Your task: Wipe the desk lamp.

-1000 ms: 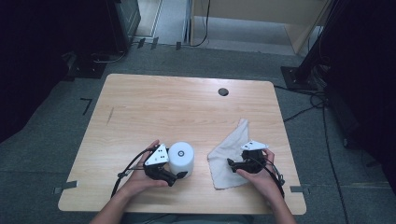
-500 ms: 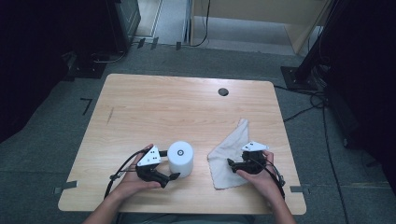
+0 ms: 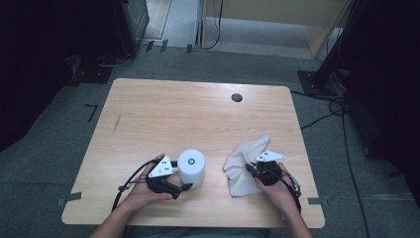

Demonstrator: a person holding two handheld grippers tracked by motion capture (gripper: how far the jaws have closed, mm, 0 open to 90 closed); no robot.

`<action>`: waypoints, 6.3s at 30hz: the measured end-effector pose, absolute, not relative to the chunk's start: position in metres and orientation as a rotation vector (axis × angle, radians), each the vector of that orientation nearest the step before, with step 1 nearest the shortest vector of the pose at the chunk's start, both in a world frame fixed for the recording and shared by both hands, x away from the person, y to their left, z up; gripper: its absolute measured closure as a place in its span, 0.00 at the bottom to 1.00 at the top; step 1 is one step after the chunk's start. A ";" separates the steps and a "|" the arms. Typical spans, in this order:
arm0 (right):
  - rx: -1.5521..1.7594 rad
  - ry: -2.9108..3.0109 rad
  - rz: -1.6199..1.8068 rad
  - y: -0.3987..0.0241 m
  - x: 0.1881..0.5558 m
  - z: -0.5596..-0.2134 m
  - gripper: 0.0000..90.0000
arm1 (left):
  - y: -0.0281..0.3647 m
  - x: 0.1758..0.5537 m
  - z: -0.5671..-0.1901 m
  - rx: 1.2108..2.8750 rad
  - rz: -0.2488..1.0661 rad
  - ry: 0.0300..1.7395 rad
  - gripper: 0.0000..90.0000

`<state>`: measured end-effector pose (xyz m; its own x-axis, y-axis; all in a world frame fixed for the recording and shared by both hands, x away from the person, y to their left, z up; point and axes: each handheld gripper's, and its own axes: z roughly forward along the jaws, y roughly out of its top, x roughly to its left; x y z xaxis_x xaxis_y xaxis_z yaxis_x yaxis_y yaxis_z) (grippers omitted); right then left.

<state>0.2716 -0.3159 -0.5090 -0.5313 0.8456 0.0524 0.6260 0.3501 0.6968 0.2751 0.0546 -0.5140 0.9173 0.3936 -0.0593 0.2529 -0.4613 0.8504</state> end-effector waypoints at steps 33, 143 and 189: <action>0.934 2.341 1.508 -0.220 0.258 -0.402 0.97 | 0.057 0.274 -0.514 2.043 0.192 0.476 0.15; 0.997 2.406 1.524 -0.165 0.266 -0.415 0.96 | 0.056 0.273 -0.514 2.027 0.224 0.497 0.17; 1.087 2.351 1.542 -0.174 0.265 -0.415 0.96 | 0.056 0.273 -0.514 2.027 0.220 0.494 0.17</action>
<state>0.2648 -0.1744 -0.4154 -0.7329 0.6251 0.2685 0.4952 0.2196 0.8406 0.2730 0.0564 -0.5136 0.9001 0.4327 -0.0513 0.2514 -0.4194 0.8723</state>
